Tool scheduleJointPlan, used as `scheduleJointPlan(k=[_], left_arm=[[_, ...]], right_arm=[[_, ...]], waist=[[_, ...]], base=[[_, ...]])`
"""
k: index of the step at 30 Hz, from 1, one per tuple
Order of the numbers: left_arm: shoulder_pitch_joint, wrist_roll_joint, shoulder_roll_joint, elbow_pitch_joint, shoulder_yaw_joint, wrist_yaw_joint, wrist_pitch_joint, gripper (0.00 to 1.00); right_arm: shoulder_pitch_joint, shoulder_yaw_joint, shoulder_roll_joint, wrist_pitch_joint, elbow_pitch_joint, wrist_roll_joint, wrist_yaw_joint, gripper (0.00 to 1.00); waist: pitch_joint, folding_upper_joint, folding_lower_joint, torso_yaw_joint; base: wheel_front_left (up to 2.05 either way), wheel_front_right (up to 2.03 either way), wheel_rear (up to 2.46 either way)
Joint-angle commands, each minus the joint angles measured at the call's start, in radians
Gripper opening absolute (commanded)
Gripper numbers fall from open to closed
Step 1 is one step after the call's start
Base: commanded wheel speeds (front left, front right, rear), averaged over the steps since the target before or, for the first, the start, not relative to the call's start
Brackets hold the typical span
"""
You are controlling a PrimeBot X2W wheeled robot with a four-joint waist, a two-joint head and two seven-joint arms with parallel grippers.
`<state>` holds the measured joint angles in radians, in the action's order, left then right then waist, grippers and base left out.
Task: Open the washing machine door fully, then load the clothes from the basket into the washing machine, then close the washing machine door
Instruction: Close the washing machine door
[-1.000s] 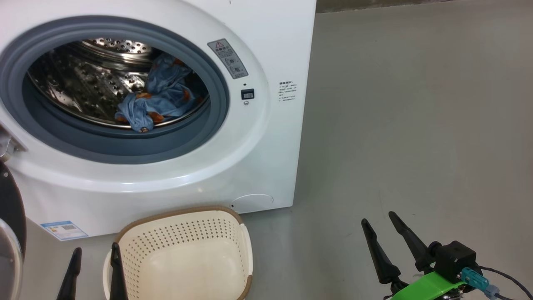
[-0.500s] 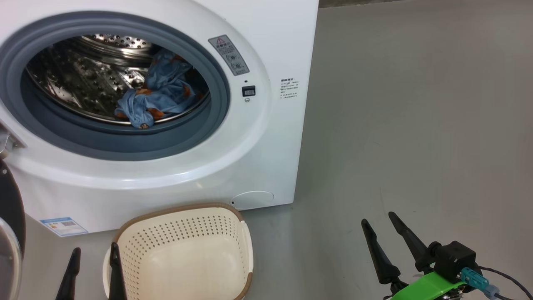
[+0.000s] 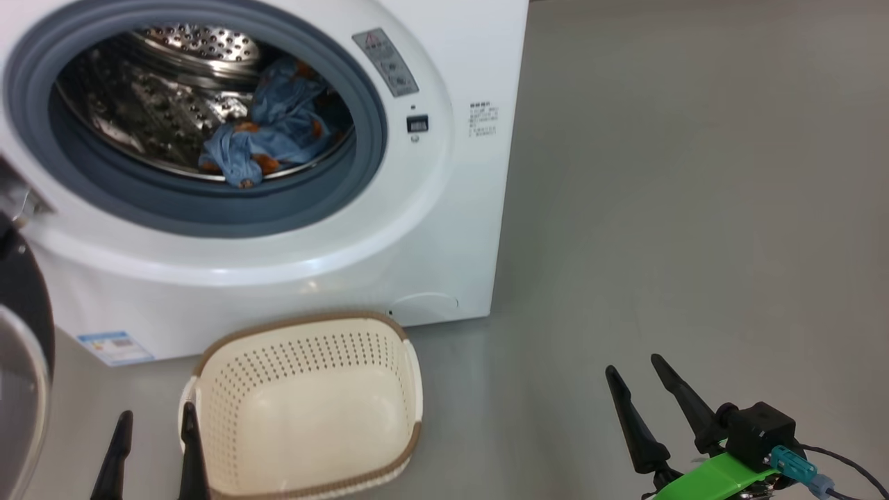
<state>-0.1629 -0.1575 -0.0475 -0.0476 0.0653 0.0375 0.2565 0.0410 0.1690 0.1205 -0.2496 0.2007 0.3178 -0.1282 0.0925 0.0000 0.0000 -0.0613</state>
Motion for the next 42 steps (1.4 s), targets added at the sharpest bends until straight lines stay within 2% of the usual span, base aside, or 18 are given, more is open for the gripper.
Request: scheduleJointPlan(k=[1,11,29,37,42], left_arm=[[0.042,-0.01,-0.003,-0.022,0.033,-0.005,0.005,1.0],[0.048,-0.002,-0.003,-0.026,0.035,-0.002,0.005,1.0],[0.045,0.005,-0.003,-0.041,0.015,0.008,0.005,1.0],[0.042,0.0,-0.003,-0.049,0.015,0.03,0.005,1.0],[0.042,-0.006,-0.003,-0.06,0.028,0.044,0.005,1.0]], right_arm=[[0.015,0.017,0.001,-0.012,-0.019,0.003,-0.003,1.0],[0.017,0.017,0.002,-0.012,-0.018,0.004,-0.003,1.0],[0.009,0.008,0.0,-0.012,-0.023,-0.006,-0.003,1.0],[0.005,0.008,0.005,-0.012,-0.023,-0.01,-0.003,1.0],[0.004,0.011,0.007,-0.012,-0.024,-0.01,-0.003,1.0]], waist=[[0.0,0.0,0.0,0.002],[-0.002,0.0,0.0,0.006],[-0.008,0.0,0.0,0.019],[-0.014,0.0,0.0,0.074],[-0.013,0.0,0.0,0.139]], base=[[-1.88,1.88,0.0],[-1.13,1.13,0.0],[-0.04,0.04,0.0],[0.0,0.0,0.0],[0.0,0.0,0.0]])
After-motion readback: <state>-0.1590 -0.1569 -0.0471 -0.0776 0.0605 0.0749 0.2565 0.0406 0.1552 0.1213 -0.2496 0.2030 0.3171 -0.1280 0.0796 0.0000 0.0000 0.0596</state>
